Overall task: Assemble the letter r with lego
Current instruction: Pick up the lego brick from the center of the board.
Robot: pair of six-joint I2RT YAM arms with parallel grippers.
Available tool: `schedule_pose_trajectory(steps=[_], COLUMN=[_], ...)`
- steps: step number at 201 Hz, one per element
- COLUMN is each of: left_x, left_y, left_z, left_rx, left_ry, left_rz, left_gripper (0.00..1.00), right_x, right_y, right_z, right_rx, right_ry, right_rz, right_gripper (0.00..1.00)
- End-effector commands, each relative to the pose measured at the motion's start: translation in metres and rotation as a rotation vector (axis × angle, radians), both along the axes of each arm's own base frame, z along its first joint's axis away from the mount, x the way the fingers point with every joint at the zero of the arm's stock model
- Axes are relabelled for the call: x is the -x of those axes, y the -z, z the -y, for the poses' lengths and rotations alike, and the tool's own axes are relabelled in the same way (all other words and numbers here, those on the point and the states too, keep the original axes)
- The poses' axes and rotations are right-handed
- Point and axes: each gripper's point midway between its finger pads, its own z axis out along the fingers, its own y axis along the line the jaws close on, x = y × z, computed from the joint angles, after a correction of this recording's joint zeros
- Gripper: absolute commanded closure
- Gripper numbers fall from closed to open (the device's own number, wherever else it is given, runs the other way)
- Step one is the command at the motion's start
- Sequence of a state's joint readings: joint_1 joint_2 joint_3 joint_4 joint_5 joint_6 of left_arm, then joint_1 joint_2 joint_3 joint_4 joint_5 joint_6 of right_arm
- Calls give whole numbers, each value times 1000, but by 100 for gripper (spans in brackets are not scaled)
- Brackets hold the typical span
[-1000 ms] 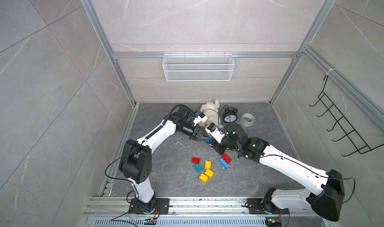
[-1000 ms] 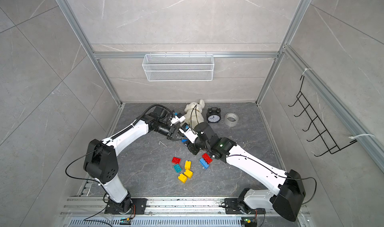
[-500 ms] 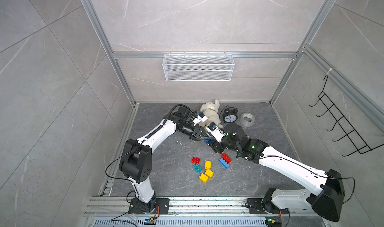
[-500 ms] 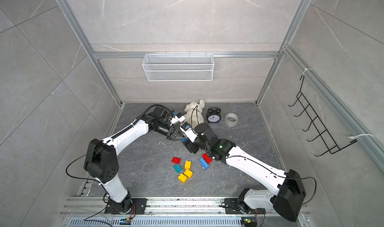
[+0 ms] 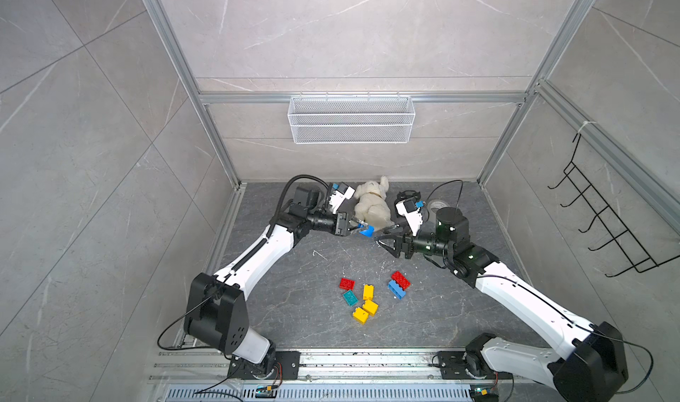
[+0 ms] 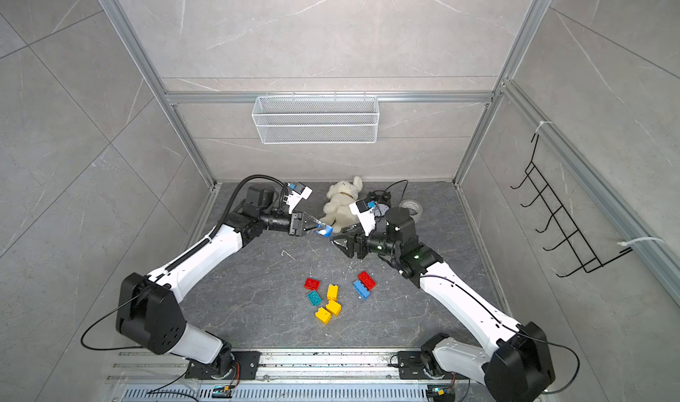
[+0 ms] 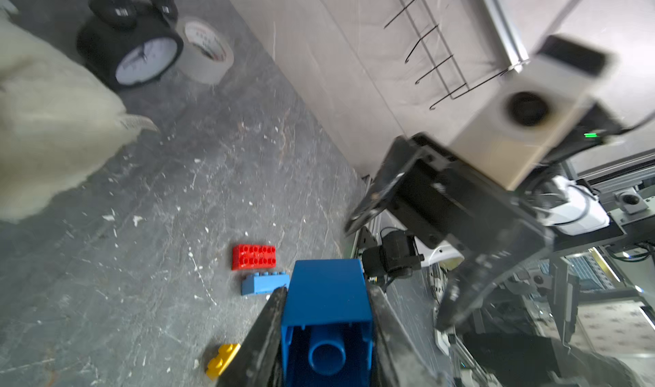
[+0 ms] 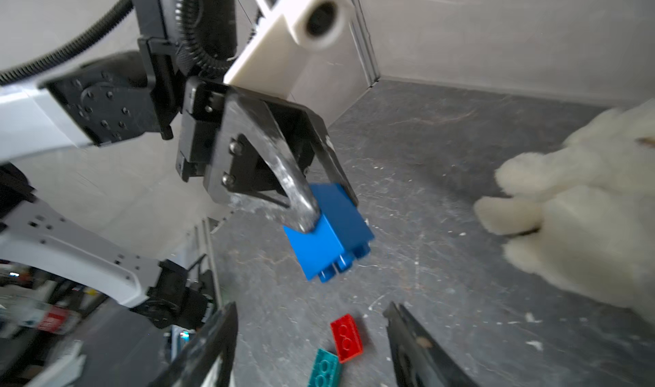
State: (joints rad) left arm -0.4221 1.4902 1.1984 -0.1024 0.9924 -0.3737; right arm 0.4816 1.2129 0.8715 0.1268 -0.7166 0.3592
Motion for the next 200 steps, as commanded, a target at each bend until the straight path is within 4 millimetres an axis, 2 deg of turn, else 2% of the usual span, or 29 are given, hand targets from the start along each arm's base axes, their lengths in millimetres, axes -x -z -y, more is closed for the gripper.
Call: schedule_pose_trajectory(steps=[1,36,71,97,156,200], left_x=[-5,1,2,1,-9,-15], left_y=[-48,-56,-47,-42,-36,-29], left_z=[1,3,4,4,7,12], left_rx=[143,199,190,188,182,172], left_ry=[6,58,60,47,28,26], left_rz=[141,138,107,98,78,47], left_gripper=[82,84,86,86,86,85], right_x=[14,-5,-16,-25,-24,-24], right_y=[-37,-36,-52,-51,-49,-44], right_z=[-16,-15,-17,-20,-21,-21], right_rx=[-211,-258,-355,-363,-335,-330], right_ry=[-173,-157,-190,-188,-188,-188], right_rz=[-29,-34,-6,-15,-10,-17], right_gripper=[32,32,35,38,52,56])
